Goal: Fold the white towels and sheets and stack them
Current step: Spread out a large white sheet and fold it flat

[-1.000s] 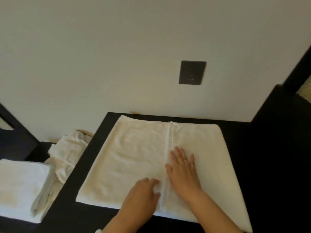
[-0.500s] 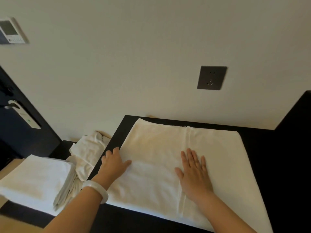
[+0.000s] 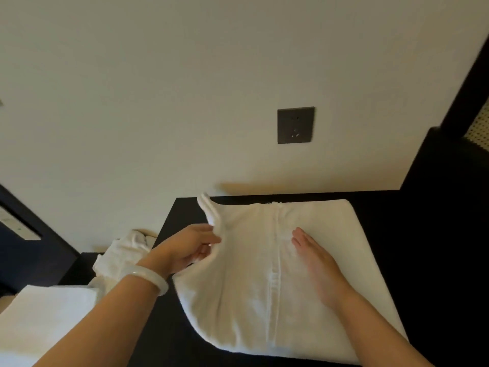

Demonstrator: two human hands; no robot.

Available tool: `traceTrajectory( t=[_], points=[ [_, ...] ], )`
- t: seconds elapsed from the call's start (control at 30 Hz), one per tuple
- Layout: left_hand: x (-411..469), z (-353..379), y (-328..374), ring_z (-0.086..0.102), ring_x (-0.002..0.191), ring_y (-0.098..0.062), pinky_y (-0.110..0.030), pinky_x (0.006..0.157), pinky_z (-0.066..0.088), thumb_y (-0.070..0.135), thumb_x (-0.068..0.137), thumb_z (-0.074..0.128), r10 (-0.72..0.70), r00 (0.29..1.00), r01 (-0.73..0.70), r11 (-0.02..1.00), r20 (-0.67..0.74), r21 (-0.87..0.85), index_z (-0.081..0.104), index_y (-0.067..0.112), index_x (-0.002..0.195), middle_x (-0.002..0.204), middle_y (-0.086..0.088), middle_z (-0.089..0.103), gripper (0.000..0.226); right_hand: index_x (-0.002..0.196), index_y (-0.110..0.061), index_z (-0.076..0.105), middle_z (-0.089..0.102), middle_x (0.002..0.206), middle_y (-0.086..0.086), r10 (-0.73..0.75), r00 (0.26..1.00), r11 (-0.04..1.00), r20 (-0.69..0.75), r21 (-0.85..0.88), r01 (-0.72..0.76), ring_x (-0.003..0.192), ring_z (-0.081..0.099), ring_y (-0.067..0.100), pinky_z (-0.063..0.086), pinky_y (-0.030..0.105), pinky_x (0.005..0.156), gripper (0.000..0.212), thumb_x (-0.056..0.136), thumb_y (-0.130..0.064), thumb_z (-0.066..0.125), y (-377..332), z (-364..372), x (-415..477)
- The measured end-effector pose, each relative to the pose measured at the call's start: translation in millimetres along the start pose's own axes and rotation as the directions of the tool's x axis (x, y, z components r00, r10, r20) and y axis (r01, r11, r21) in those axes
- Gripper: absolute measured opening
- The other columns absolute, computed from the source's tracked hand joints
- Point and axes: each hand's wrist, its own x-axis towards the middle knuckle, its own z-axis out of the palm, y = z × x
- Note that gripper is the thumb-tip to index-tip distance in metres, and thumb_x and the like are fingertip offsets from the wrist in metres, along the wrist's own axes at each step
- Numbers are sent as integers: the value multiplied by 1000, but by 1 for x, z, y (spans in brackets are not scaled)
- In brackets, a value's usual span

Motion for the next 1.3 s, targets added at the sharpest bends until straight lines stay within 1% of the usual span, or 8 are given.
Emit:
traceTrajectory(
  t=[0.17,0.27,0.43,0.6,0.83,1.0,1.13,1.3],
  points=[
    [-2,125,44,68,68,-18,-25,63,56,8,91,66,175,965,-186,982,196,38,50,11,131,98,-17,71,43,131,-12,56,63,126,7,50,972,955,-229,295,21,113,61,25,52,46,90,39,102,-35,46,-30,-36,-4],
    [3,183,40,71,94,-21,-32,87,56,16,94,66,192,881,-295,938,433,183,33,18,146,108,-6,70,62,113,-13,66,70,104,13,30,899,999,-438,40,-14,90,68,27,55,42,76,28,102,-32,50,-39,-66,-16],
    [45,170,10,36,142,-19,-37,118,29,35,97,58,347,860,-490,353,375,797,27,24,154,155,1,38,65,140,-9,47,57,128,10,-147,845,830,-514,-529,-177,114,55,29,45,37,92,45,98,-20,57,-25,-85,-21],
    [72,147,-41,-19,149,-19,-39,121,-11,53,101,34,263,802,-539,-69,537,839,-5,33,157,163,8,-16,71,153,-15,26,30,157,10,-181,843,456,-506,-803,-384,140,33,31,31,42,112,57,102,-32,46,-9,-71,-5],
    [50,145,-74,-30,146,-20,-40,119,-18,60,101,17,321,876,-396,54,359,917,-15,32,155,159,7,-28,68,153,-18,26,33,157,7,-223,921,398,-320,-892,-214,142,35,26,31,41,115,56,102,-28,45,6,-62,23],
    [-3,155,-87,-35,142,-28,-49,117,-16,71,95,21,34,994,-113,205,109,972,-26,32,150,153,2,-40,82,150,-29,33,46,147,-3,-66,995,337,73,-937,91,130,47,17,40,36,109,53,99,-31,48,-7,-35,60],
    [-32,164,-80,-8,148,-43,-52,119,2,67,96,32,-184,981,-27,164,57,986,-16,27,154,162,-11,-21,85,152,-35,32,34,156,-13,85,898,286,432,-874,393,143,33,9,23,29,117,51,102,-35,44,-12,10,79],
    [-22,134,-82,-30,145,-28,-50,114,-24,62,100,20,179,982,-85,101,65,991,-14,26,155,161,-2,-25,74,155,-24,27,24,163,-2,-16,821,-86,571,-819,568,152,10,13,-1,35,124,49,107,-31,33,-13,74,74]
  ],
)
